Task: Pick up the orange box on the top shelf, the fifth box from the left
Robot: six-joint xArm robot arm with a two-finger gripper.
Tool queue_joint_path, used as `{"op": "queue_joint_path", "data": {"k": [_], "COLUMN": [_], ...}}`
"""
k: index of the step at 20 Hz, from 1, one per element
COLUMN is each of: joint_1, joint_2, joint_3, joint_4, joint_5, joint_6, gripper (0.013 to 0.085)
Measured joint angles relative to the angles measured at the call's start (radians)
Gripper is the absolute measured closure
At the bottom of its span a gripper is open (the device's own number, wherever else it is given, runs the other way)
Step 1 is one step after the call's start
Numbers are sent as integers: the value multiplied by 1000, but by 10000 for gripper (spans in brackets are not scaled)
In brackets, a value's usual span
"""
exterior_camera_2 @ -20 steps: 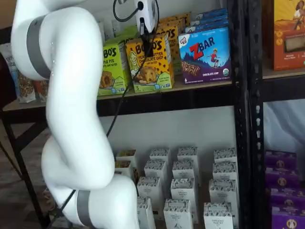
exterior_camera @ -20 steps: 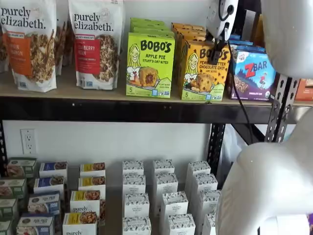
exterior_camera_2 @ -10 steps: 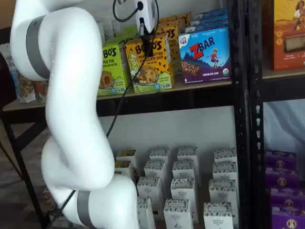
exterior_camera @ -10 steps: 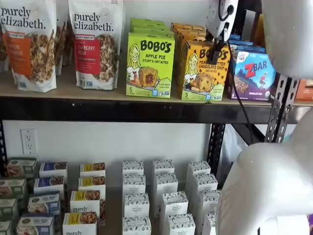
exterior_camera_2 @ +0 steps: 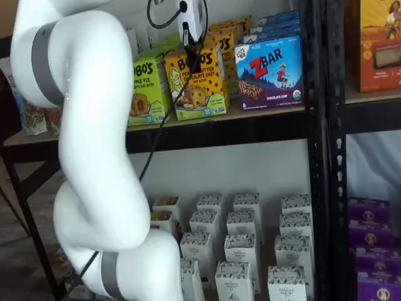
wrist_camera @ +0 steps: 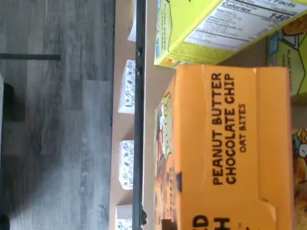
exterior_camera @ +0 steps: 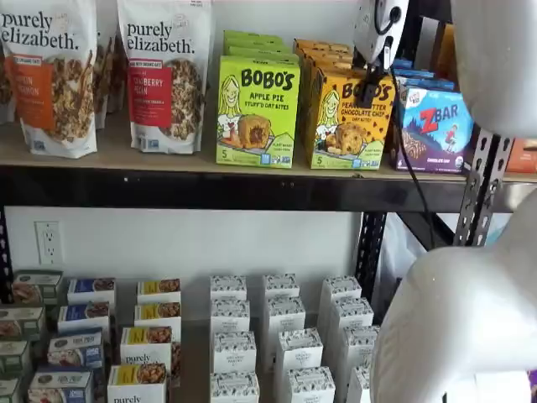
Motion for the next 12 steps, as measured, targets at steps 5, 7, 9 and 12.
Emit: {"op": "queue_joint_path", "data": {"k": [5, 7, 9, 12], "joint_1": [8, 14, 19, 27], "joint_2": [-11, -26, -36, -53], "joint_3": [-18, -13, -18, -30], "joint_4": [-21, -34, -48, -70], "joint_5": [36, 39, 59, 106], "joint_6": [7, 10, 14, 18], "gripper": [730, 730, 730, 730]}}
